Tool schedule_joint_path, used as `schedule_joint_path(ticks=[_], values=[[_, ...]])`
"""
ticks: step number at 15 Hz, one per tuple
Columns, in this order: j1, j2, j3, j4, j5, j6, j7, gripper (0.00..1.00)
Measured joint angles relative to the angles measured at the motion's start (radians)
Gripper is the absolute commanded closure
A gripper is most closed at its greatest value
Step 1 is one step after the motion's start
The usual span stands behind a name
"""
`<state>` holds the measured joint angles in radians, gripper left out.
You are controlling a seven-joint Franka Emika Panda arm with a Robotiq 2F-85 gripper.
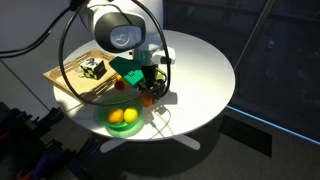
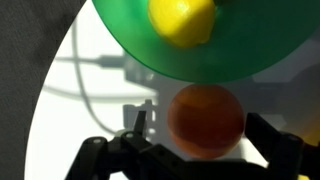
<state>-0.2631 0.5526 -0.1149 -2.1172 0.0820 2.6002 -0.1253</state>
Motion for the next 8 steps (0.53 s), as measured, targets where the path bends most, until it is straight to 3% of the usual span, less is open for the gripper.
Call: schedule_joint_path(ticks=[4,8], values=[[0.0,0.007,0.0,0.005,0.0,0.0,0.0,0.51],[0.0,0.01,0.001,0.014,0.0,-0.002,0.0,0.52]])
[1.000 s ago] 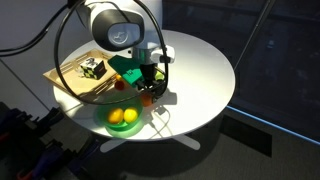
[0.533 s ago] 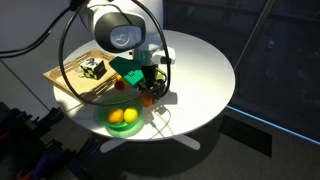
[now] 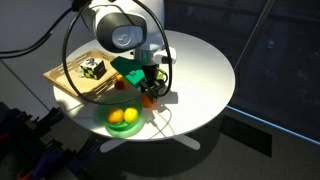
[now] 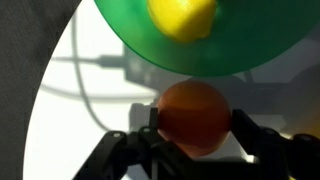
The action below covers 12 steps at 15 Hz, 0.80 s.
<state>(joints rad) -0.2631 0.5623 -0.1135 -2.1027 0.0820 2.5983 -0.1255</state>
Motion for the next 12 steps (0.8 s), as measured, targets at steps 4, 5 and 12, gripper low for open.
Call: schedule_joint_path(ticks=[4,5,12], values=[[0.0,0.001,0.001,0.006,0.0,-0.012,0.0,0.52],[0.0,0.001,0.001,0.007,0.0,-0.014,0.0,0.52],[0.0,-0.039,0.002,0.008,0.0,-0.021,0.0,0.52]])
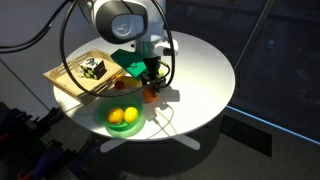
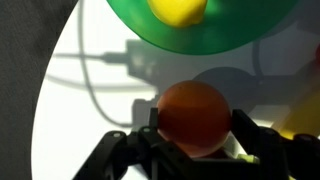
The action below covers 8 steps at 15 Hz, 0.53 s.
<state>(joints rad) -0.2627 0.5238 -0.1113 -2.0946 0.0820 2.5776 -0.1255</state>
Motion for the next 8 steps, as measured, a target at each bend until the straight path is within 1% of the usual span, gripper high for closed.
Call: schedule_joint_path(ticks=[4,8], values=[[0.002,-0.05,0.0,-0.002,0.0,-0.04,0.0,0.52],[0.009,-0.102,0.0,-0.011,0.0,-0.108,0.001,0.52]])
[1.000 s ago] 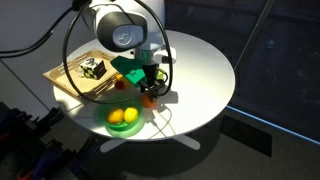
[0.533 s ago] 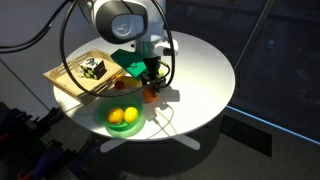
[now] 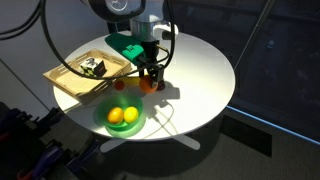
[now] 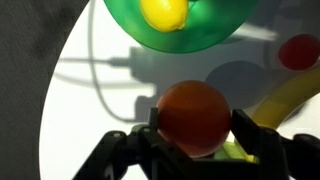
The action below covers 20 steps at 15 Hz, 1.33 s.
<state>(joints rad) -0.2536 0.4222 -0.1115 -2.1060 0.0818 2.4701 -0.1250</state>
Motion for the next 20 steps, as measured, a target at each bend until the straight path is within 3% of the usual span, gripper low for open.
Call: schedule_joint_path(ticks=[11,20], values=[[0.049,-0.177,-0.009,-0.163,-0.02,-0.077,0.005,0.52],[0.064,-0.315,-0.012,-0.355,-0.021,0.021,0.005,0.52]])
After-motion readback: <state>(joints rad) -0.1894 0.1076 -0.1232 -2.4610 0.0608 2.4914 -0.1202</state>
